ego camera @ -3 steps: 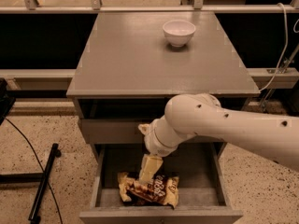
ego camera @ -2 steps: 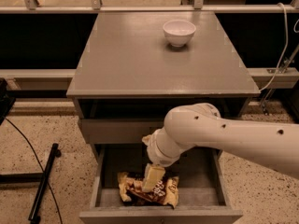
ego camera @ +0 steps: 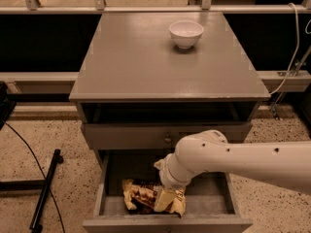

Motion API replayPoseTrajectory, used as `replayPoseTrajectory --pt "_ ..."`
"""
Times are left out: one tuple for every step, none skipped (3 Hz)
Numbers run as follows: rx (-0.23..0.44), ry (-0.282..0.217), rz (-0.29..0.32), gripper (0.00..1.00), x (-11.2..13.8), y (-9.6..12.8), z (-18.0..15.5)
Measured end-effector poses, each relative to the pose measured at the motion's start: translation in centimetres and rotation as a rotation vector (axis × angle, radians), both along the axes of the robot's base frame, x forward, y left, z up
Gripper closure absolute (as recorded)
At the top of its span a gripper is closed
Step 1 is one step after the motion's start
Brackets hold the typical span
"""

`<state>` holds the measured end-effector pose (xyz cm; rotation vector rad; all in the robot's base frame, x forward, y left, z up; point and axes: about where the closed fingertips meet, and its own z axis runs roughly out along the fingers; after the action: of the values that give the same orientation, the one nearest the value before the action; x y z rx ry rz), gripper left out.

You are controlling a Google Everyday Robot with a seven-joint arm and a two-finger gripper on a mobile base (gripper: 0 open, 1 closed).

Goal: Pick brown chip bag from middle drawer and place on counter

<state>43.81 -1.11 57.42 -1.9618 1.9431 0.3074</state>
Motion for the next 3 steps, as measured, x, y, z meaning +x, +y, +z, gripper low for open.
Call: replayPoseTrajectory --pt "0.027 -0.04 -0.002 0.14 1.3 -0.5 -3.1" --pt "0.028 -0.058 -0.008 0.14 3.0 -1.3 -5.8" --pt "0.03 -0.03 -0.036 0.13 3.6 -2.3 -8.9"
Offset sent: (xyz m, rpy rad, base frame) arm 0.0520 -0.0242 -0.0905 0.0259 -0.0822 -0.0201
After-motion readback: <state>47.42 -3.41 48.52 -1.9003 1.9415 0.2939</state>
